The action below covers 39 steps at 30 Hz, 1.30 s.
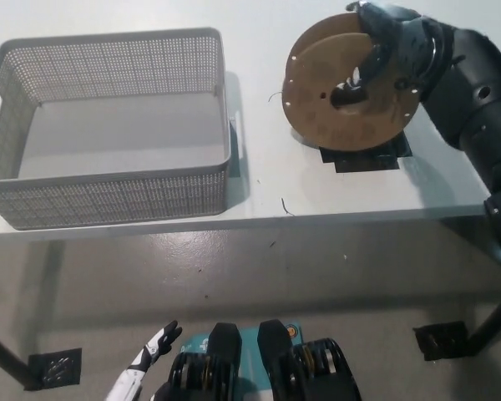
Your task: Use the right hand to pick up a 3d printing filament and place it into a container on the left side
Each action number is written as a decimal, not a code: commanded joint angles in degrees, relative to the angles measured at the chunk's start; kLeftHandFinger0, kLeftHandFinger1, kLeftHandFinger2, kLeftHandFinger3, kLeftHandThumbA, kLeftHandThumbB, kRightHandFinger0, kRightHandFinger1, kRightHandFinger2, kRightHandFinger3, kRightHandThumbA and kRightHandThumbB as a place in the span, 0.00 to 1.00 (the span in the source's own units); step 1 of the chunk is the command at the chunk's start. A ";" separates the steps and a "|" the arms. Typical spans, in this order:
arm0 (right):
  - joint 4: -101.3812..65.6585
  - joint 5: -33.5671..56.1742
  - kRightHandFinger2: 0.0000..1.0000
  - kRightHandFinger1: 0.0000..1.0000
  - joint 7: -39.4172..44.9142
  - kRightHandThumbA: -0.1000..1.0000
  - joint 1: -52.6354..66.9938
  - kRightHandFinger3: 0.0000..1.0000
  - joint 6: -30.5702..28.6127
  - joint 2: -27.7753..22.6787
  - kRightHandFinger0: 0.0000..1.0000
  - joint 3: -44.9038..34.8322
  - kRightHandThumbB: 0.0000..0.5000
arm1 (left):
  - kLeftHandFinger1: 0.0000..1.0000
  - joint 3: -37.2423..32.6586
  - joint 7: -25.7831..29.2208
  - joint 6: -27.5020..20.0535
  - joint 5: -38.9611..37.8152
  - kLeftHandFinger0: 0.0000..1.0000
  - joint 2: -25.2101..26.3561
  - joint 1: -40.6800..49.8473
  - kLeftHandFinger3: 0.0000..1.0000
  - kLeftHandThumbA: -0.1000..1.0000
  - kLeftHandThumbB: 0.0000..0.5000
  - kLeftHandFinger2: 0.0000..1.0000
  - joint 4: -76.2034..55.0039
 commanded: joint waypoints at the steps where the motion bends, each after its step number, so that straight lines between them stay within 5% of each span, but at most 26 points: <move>1: 0.37 0.85 0.66 0.68 -7.60 0.14 1.29 0.53 -3.88 1.44 0.57 -1.58 0.73 | 1.00 0.13 0.05 -2.44 -0.76 1.00 0.44 -0.26 1.00 0.98 0.85 1.00 -1.48; 2: 0.33 0.87 0.59 0.62 -8.99 0.07 1.52 0.44 -4.59 1.35 0.50 -1.86 0.72 | 1.00 0.12 0.04 -2.44 -0.66 1.00 0.42 -0.24 1.00 0.98 0.85 1.00 -1.56; 3: 0.37 1.19 0.37 0.38 -9.84 0.01 1.61 0.26 -5.39 1.11 0.30 -2.37 0.67 | 1.00 0.22 -0.06 -2.44 -0.84 1.00 0.32 -0.26 1.00 0.97 0.85 1.00 -1.59; 4: 0.49 1.31 0.21 0.13 -10.33 0.00 1.57 0.19 -5.65 0.97 0.01 -2.68 0.56 | 1.00 0.29 -0.06 -2.44 -0.82 1.00 0.32 -0.41 1.00 0.97 0.84 1.00 -1.60; 5: 0.54 1.23 0.24 0.07 -11.11 0.00 1.70 0.25 -6.25 0.84 0.00 -2.81 0.52 | 1.00 0.37 -0.16 -2.44 -0.95 1.00 0.30 -0.38 1.00 0.97 0.84 1.00 -1.67; 6: 0.55 1.09 0.33 0.08 -12.04 0.00 1.90 0.33 -7.01 0.72 0.00 -2.88 0.48 | 1.00 0.51 -0.35 -2.43 -1.21 1.00 0.36 -0.31 1.00 0.97 0.84 1.00 -1.76; 7: 0.47 0.67 0.60 0.24 -12.86 0.00 2.03 0.61 -7.97 0.33 0.00 -2.63 0.46 | 1.00 0.57 -0.03 -2.44 -0.70 1.00 0.48 -0.47 1.00 0.98 0.84 1.00 -1.67; 8: 0.42 0.35 0.79 0.38 -13.54 0.00 2.03 0.76 -8.27 0.02 0.02 -2.47 0.45 | 1.00 0.63 -0.09 -2.35 -0.84 1.00 0.48 -0.59 1.00 0.99 0.85 1.00 -1.49; 9: 0.30 0.22 0.87 0.46 -14.75 0.00 2.12 0.82 -8.74 -0.24 0.04 -2.46 0.44 | 1.00 0.73 -0.36 -2.29 -0.99 1.00 0.44 -0.67 1.00 0.98 0.84 1.00 -1.53; 15: 0.31 -1.14 0.78 0.37 -19.72 0.00 1.60 0.70 -9.20 -0.59 0.00 -1.32 0.44 | 1.00 1.07 -0.21 -2.34 -1.02 1.00 0.46 -1.06 1.00 0.98 0.84 1.00 -1.48; 16: 0.02 -1.78 0.80 0.43 -22.08 0.00 1.51 0.73 -10.17 -0.82 0.05 -0.83 0.50 | 1.00 1.20 -0.09 -2.37 -0.90 1.00 0.46 -1.05 1.00 0.99 0.85 1.00 -1.48; 17: -0.03 -1.86 0.84 0.50 -22.94 0.00 1.51 0.76 -10.62 -0.89 0.12 -0.74 0.35 | 1.00 1.24 -0.06 -2.43 -0.83 1.00 0.45 -1.05 1.00 0.99 0.85 1.00 -1.44; 18: -0.15 -1.75 0.78 0.50 -23.75 0.00 1.50 0.74 -11.12 -0.96 0.19 -0.88 0.48 | 1.00 1.24 -0.08 -2.43 -0.84 1.00 0.45 -1.07 1.00 0.99 0.85 1.00 -1.44; 20: -0.38 -1.99 0.61 0.29 -24.73 0.00 0.28 0.63 -11.78 -1.35 0.01 -0.75 0.44 | 1.00 1.30 -0.19 -2.43 -1.00 1.00 0.39 -1.03 1.00 0.99 0.85 1.00 -1.50; 22: -0.68 -1.98 0.62 0.18 -26.22 0.00 -1.76 0.59 -13.20 -1.83 0.00 -1.02 0.50 | 1.00 1.40 -0.35 -2.39 -1.51 1.00 0.31 -1.06 1.00 0.98 0.83 1.00 -1.55; 24: -1.18 -1.34 0.82 0.42 -25.33 0.00 -4.13 0.76 -12.74 -2.08 0.15 -1.77 0.49 | 1.00 1.39 -0.46 -2.40 -1.68 1.00 0.39 -0.97 1.00 0.98 0.83 1.00 -1.46; 27: -1.74 -0.64 0.66 0.38 -24.24 0.00 -6.56 0.66 -10.57 -2.05 0.11 -2.73 0.52 | 1.00 1.17 -0.33 -2.44 -1.24 1.00 0.40 -0.96 1.00 1.00 0.83 1.00 -1.38; 28: -2.32 -0.15 0.55 0.21 -25.03 0.00 -7.89 0.57 -12.70 -2.44 0.00 -3.44 0.57 | 1.00 1.11 -0.45 -2.44 -1.49 1.00 0.23 -0.90 1.00 0.99 0.83 1.00 -1.31; 30: -3.19 1.01 0.59 0.11 -25.82 0.00 -9.29 0.59 -12.95 -2.28 0.00 -5.11 0.41 | 1.00 1.02 -0.45 -2.44 -1.58 1.00 0.18 -0.82 1.00 0.99 0.83 1.00 -1.31; 32: -4.17 2.11 0.68 0.15 -24.25 0.00 -11.13 0.69 -12.70 -2.23 0.00 -6.84 0.51 | 1.00 1.02 -0.55 -2.44 -1.62 1.00 0.22 -0.82 1.00 0.98 0.82 1.00 -1.09; 37: -5.74 1.54 0.69 0.17 -26.33 0.00 -13.88 0.67 -12.84 -1.30 0.00 -8.19 0.37 | 1.00 1.11 -0.30 -2.44 -0.80 1.00 0.27 -0.52 1.00 1.00 0.83 1.00 -1.02; 39: -6.38 1.62 0.76 0.21 -27.09 0.00 -14.52 0.77 -12.15 -0.82 0.00 -9.03 0.25 | 1.00 0.99 -0.32 -2.44 -0.78 1.00 0.30 -0.51 1.00 1.00 0.82 1.00 -1.03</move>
